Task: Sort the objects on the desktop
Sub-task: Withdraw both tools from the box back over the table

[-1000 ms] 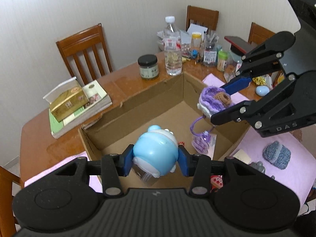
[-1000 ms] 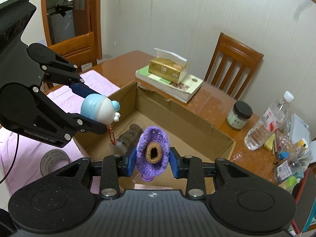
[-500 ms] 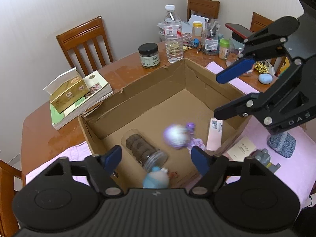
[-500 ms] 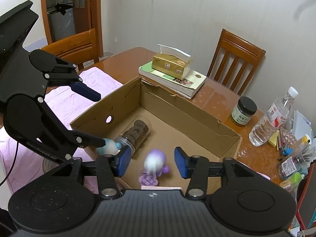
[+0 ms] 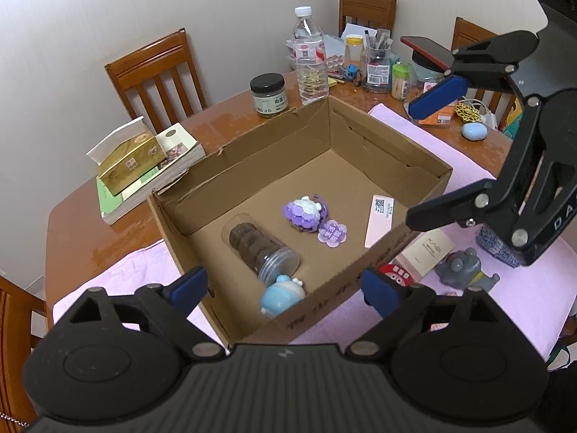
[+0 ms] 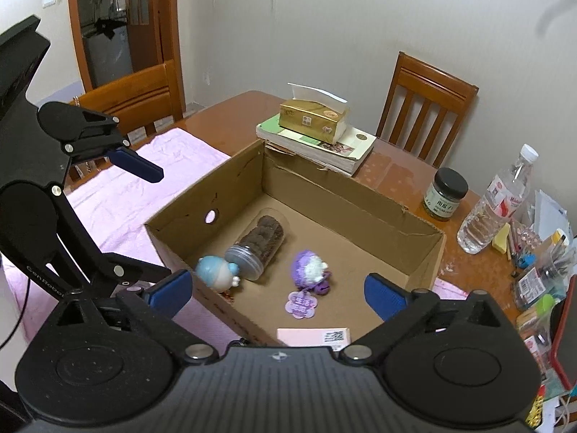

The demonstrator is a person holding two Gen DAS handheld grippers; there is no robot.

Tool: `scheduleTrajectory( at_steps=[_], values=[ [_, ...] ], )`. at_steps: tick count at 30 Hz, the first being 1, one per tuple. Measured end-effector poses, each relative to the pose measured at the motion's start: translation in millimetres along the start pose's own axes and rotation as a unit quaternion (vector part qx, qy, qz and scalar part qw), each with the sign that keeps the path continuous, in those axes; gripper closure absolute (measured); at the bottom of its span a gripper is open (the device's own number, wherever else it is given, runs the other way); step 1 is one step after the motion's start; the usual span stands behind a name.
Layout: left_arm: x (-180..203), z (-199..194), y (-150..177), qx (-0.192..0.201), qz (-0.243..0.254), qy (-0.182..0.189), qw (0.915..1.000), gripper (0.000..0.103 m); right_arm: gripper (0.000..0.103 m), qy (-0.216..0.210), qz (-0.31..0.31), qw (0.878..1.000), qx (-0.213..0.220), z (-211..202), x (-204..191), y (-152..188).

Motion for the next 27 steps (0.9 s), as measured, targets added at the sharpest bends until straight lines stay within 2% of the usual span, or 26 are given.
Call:
scheduleTrajectory(
  at_steps=[21, 27],
  values=[
    [15.1, -33.2, 64.5, -0.014, -0.040, -0.005, 0.9991, 0.009, 0.000, 0.009, 0.056, 0.998, -0.009, -26.2, -36.2, 48.3],
    [17.0, -34.7, 81.5, -0.018, -0.065, -0.005, 0.9977, 0.009, 0.000, 0.012, 0.058, 0.998, -0.007, -31.6, -49.8, 57.8]
  ],
)
Point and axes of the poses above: each gripper's, at about its wrist camera, not at the fingertips, and z roughly the way its jaws point, x to its right, y to its underside, the point moved 10 cm from there along z, roughly the way its jaws point, and after that the axes turned 9 degrees about x, right-handed, at the moved point
